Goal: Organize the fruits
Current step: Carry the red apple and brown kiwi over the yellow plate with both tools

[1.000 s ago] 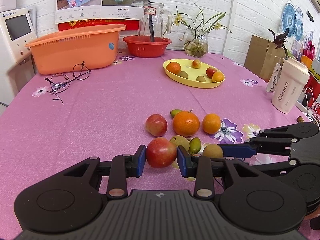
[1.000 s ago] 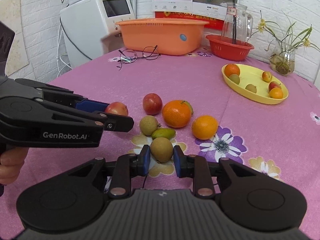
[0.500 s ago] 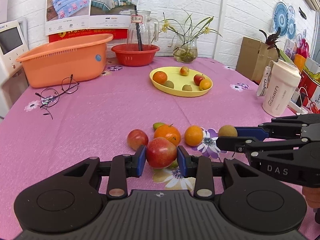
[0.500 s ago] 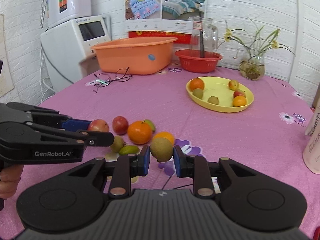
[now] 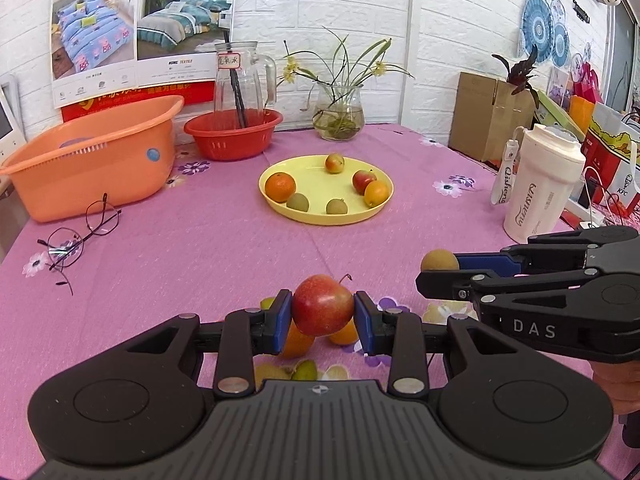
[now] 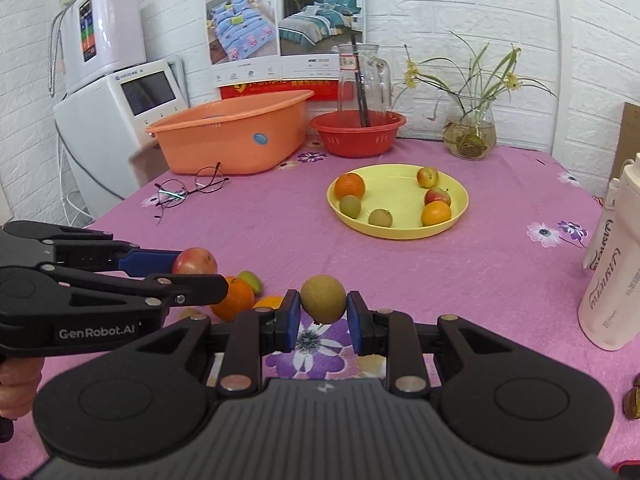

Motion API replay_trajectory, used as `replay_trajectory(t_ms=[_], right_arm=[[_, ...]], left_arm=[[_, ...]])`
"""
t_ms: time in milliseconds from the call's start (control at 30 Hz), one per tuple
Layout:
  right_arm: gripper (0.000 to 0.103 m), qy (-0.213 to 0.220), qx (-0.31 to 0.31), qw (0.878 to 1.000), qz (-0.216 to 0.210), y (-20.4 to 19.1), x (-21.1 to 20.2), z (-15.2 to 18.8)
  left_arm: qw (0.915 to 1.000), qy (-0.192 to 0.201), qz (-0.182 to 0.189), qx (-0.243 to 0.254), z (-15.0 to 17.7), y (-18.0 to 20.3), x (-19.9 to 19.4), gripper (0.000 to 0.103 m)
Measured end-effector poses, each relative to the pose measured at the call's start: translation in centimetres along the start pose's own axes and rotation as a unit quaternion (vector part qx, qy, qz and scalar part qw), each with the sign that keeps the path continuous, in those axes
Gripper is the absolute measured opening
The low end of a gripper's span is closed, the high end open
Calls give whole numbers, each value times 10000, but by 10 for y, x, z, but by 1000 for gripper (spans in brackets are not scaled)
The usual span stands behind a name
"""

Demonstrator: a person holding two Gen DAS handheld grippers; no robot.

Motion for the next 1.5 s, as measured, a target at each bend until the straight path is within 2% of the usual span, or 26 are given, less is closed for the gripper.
replay_trajectory(t_ms=[767, 1067, 1500], right_arm=[[73, 178, 232, 9994, 168, 35, -1, -32], [73, 244, 343, 9990, 153, 48, 9, -49], [73, 306, 484, 9976, 396, 70, 33, -74]], left_arm=[[9998, 179, -6, 116, -44, 13, 26, 31], [9998, 18, 70, -158, -58, 2, 52, 31], [9997, -162, -123, -148, -87, -6, 103, 31]])
Point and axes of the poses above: each gripper's, at about its wrist camera, not at the fingertips, and x roughly the way its jaws point, y to its right, z to its underside, the point moved 9 cm from there along x, roughly the way its jaws point, and after that the axes turned 3 degrees about -z, right-handed, at the moved point
